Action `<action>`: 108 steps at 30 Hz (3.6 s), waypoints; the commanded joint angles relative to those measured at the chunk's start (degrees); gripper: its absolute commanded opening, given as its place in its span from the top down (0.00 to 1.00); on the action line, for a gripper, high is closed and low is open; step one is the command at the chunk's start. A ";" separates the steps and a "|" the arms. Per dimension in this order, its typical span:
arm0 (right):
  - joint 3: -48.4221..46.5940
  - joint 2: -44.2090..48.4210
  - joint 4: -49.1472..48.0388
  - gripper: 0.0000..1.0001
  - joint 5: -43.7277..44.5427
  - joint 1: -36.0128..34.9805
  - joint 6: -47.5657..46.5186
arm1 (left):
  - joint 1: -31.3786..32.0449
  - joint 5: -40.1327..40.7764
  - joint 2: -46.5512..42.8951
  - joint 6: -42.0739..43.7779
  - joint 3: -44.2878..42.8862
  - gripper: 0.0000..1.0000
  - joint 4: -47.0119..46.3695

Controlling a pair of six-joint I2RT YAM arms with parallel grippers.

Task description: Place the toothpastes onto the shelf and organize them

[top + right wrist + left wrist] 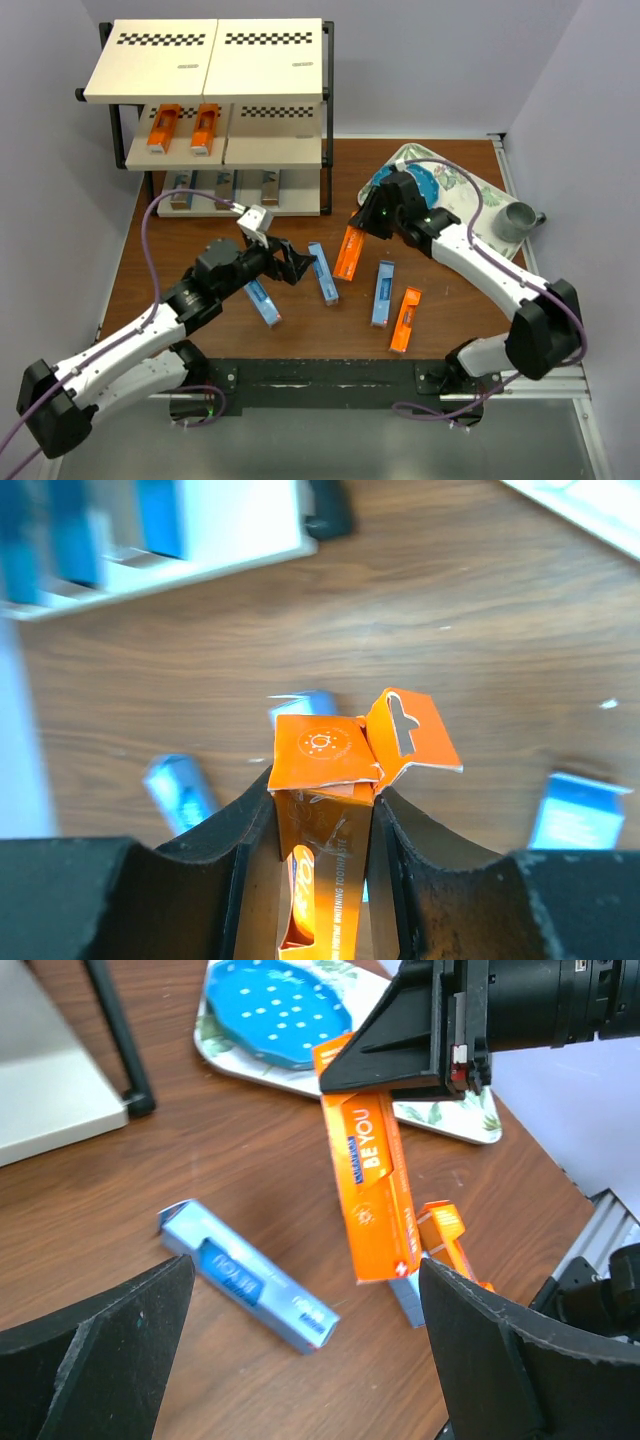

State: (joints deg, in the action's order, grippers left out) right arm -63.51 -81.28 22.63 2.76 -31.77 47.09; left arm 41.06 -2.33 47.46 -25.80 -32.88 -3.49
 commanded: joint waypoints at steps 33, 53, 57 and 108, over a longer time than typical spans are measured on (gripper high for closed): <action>17.36 21.68 -13.58 0.67 -2.94 -0.14 33.68 | 20.20 25.53 13.27 -11.90 -2.45 0.21 -18.66; 18.07 23.18 -12.53 0.49 -1.18 -0.14 33.07 | 21.78 25.88 15.20 -10.32 -3.77 0.63 -19.81; 17.45 23.36 -11.82 0.26 -0.74 -0.13 31.40 | 21.78 26.93 14.33 -9.27 -3.42 0.73 -19.28; 10.33 42.95 10.15 0.03 29.23 -0.14 -18.79 | -18.99 26.85 29.87 11.83 -26.87 0.69 -26.48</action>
State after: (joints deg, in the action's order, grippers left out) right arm -53.54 -39.81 34.54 29.52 -31.81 32.64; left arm 23.88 24.05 75.09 -15.16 -54.94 -19.81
